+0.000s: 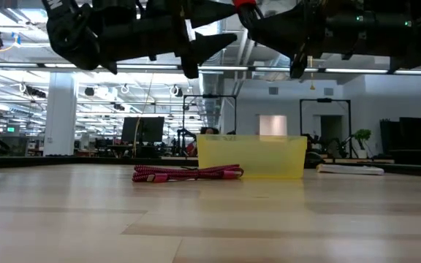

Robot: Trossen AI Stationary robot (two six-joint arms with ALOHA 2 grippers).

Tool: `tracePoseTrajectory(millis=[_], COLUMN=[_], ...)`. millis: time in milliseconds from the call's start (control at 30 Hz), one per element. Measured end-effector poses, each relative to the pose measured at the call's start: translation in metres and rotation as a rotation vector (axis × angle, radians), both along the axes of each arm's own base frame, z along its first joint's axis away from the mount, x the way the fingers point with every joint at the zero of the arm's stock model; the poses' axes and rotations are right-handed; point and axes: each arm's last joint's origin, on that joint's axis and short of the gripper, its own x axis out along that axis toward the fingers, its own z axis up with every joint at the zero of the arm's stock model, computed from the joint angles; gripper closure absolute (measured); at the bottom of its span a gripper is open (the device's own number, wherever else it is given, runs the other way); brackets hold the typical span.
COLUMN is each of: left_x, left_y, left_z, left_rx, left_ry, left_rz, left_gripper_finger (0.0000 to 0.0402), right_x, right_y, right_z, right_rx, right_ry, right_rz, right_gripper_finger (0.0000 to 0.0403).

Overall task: Pick and place USB-C Cables
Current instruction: Put the black charger cable into the yellow bin

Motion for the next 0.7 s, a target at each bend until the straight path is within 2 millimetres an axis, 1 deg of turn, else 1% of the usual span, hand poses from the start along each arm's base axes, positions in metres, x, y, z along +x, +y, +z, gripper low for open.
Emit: tracePoseTrajectory(millis=[167, 367, 467, 700], left_x=[0.0043, 0.0057, 0.0060, 0.0059], left_y=[-0.0004, -0.0028, -0.0033, -0.0036], left_z=[0.0028, 0.0034, 0.0018, 0.0026], left_rx=[-0.001, -0.004, -0.006, -0.011], left_ry=[-0.006, 0.003, 0.019, 0.010], left_rz=[-0.017, -0.091, -0.097, -0.073], left_gripper_finger=[0.0155, 0.0155, 0.0155, 0.0155], right_x=[0.0001, 0.0003, -0.0001, 0.0005], right_y=[0.0001, -0.0005, -0.0017, -0.0036], right_z=[-0.0007, -0.0006, 0.0025, 0.0012], right_rx=[-0.002, -0.017, -0.011, -0.005], right_ry=[0.008, 0.005, -0.023, -0.011], right_rz=[0.001, -0.011, -0.020, -0.021], right_gripper_finger=[0.0355, 0.0355, 0.0355, 0.0355])
